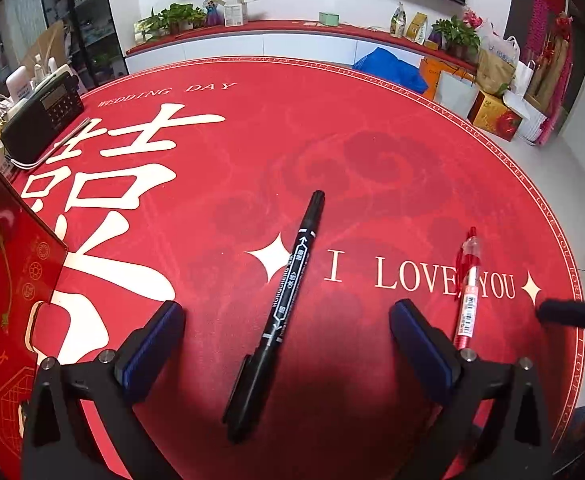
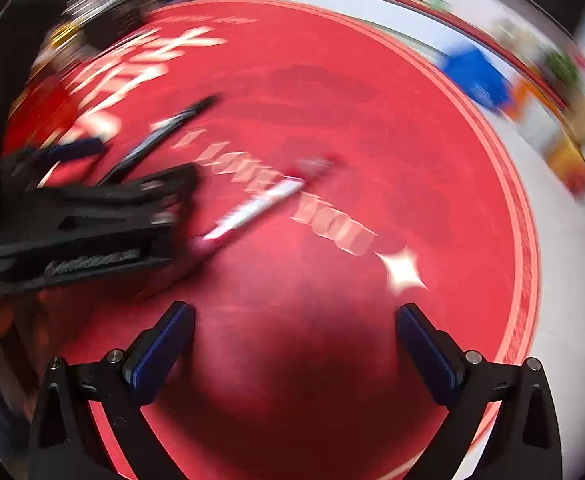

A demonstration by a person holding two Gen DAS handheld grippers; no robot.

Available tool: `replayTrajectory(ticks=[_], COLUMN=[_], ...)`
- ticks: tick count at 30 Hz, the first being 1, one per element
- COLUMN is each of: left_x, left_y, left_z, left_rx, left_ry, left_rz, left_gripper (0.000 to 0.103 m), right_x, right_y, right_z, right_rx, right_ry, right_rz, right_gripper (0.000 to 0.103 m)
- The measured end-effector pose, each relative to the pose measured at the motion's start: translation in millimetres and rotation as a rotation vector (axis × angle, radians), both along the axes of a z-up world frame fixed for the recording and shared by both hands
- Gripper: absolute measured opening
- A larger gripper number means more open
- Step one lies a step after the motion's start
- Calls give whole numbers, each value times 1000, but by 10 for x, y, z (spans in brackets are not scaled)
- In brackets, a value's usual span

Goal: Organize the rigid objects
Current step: 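Grasp the black marker with the left tool while the right tool grasps the red pen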

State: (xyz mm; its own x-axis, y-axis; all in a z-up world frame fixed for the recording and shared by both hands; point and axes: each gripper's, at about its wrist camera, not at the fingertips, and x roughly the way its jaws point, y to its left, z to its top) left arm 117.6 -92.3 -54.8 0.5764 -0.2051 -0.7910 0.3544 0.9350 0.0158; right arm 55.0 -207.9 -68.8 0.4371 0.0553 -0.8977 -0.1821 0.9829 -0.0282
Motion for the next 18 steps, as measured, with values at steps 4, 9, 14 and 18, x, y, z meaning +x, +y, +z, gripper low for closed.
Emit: replayTrajectory(ticks=[4, 9, 14, 18], left_x=[39, 82, 118, 103], left_y=[45, 246, 305, 191], left_z=[8, 0, 10, 30], left_rx=[-5, -19, 2, 50], left_ry=[-11, -24, -27, -40], left_rz=[57, 115, 123, 87], left_gripper=[103, 103, 103, 103], right_x=[35, 35, 202, 176], right_y=[-173, -259, -3, 35], right_z=[52, 70, 47, 44], right_rx=[71, 180, 94, 46], right_ry=[-1, -36, -27, -20], right_rz=[-191, -365, -332, -287], right_gripper=[102, 102, 102, 102])
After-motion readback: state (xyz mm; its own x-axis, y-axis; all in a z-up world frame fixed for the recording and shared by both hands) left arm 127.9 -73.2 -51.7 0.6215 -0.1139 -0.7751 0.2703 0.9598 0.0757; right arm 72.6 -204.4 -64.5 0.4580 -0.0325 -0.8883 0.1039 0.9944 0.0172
